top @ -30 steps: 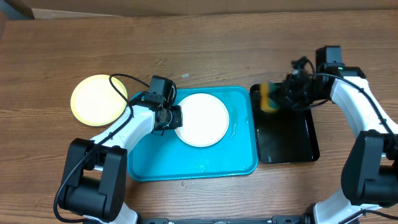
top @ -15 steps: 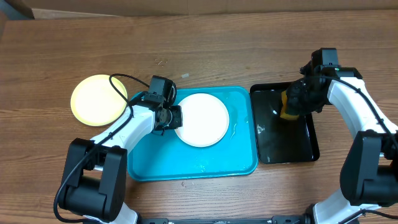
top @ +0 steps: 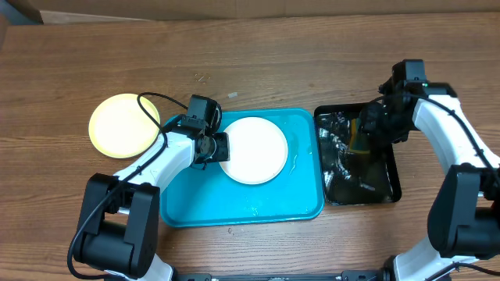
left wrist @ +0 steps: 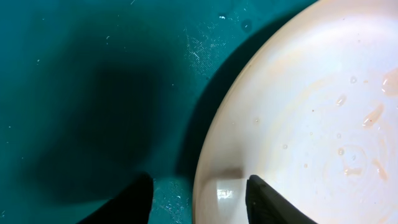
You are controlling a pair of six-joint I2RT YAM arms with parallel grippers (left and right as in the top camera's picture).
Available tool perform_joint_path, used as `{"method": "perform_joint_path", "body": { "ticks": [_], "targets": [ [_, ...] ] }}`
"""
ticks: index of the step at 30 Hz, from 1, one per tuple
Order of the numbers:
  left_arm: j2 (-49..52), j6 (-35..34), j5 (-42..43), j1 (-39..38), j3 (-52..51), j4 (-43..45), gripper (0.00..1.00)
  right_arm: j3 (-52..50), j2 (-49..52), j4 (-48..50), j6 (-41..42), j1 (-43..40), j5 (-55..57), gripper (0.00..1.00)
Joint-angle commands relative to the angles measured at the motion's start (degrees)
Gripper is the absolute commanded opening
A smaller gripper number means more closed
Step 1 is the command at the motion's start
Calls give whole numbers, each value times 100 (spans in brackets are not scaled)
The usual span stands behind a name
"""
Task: Clean dirty plates on tray and stack at the side
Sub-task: 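Release the sponge and raise the right arm away to the right, then lift the white plate by its rim with the left gripper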
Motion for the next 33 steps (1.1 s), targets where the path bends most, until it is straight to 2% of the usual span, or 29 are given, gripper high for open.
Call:
{"method": "perform_joint_path", "body": {
  "ticks": [1, 8, 9, 10, 11, 12, 18, 21, 26, 33],
  "targets": [
    [44, 17, 42, -17, 83, 4, 50, 627, -66, -103, 59, -251, 68, 54],
    [151, -7, 44, -17, 17, 31, 49, 835, -59, -33, 61, -879, 151, 65],
    [197, -7, 44, -17, 17, 31, 45, 833, -57, -37, 59, -992, 151, 69],
    [251, -7, 46, -17, 17, 31, 42, 833, -57, -37, 59, -1088, 151, 76],
    [310, -11, 59, -17, 17, 31, 38, 833, -57, -39, 59, -1176, 151, 93],
    [358, -13, 101, -17, 17, 33, 34, 828, -59, -35, 55, -1276, 151, 100],
    [372, 168, 229, 7, 92, -20, 4, 828, -59, -33, 57, -1602, 149, 100],
    [243, 175, 96, 61, 306, -339, 4, 828, -59, -33, 57, -1622, 146, 100],
    [-181, 289, -584, 70, 494, -507, 4, 828, -59, -33, 57, -1622, 146, 100],
    [-800, 575, -686, 66, 645, -437, 4, 828, -59, -33, 57, -1622, 146, 100]
  ]
}}
